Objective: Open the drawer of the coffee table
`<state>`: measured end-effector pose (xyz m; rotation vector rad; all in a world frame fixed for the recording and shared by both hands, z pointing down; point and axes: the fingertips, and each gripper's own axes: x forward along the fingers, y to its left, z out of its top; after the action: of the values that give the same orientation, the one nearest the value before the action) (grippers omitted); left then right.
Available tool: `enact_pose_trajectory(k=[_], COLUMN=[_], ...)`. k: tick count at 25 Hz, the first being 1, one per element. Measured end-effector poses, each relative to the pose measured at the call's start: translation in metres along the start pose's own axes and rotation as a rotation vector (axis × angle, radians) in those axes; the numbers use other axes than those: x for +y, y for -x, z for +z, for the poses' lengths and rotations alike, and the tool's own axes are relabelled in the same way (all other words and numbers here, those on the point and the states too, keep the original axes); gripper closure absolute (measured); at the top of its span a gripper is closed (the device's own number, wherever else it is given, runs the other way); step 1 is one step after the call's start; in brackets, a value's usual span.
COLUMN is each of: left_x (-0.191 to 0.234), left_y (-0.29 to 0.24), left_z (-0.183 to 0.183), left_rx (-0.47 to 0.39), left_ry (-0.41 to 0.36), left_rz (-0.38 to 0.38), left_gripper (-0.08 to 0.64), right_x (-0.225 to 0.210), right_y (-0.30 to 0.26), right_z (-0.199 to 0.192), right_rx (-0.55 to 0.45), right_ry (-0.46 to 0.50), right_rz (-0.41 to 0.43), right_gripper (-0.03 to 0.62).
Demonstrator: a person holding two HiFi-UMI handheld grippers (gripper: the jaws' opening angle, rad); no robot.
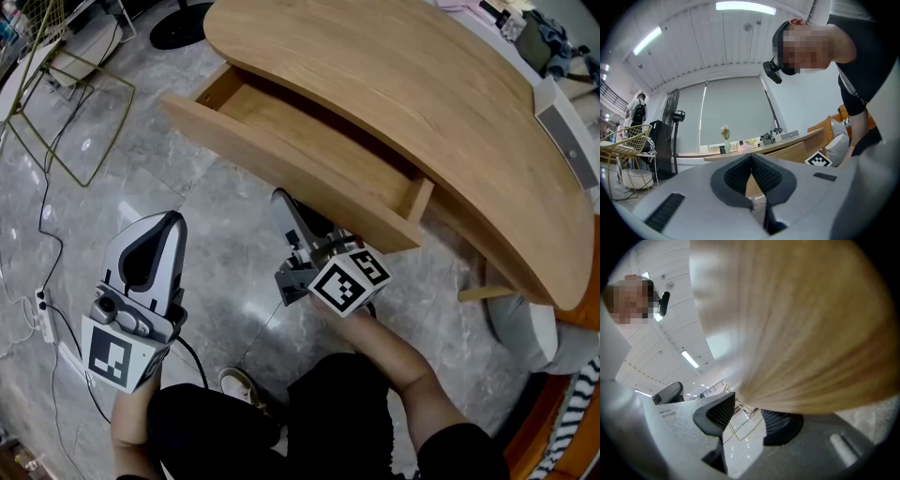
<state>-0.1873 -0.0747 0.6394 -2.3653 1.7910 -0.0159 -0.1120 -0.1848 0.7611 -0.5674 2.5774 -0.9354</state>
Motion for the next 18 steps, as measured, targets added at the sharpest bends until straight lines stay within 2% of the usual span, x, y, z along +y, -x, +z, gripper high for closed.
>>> enact_pose_trajectory(k=[6, 12, 18], left_x=[0.002, 0.002, 0.002], left_y=[0.003, 0.003, -0.005], left_z=[0.0, -0.001, -0.007], left_rx=[0.002, 0.008, 0.011], left_ry=[-0.002, 0.0, 0.017], left_rz=[0.008, 0.01, 0.003], left_gripper=[0.552, 0.552, 0.552], right_x=[0.019, 0.02, 0.02], right_y=[0.007, 0.007, 0.008], right_z=[-0.012, -0.012, -0.013], right_rx=[0.026, 0.033, 0.043], right_ry=[0.117, 0.074, 0.077], right_rz=[0.031, 0.021, 0.018], right_gripper=[0.42, 0.42, 0.42])
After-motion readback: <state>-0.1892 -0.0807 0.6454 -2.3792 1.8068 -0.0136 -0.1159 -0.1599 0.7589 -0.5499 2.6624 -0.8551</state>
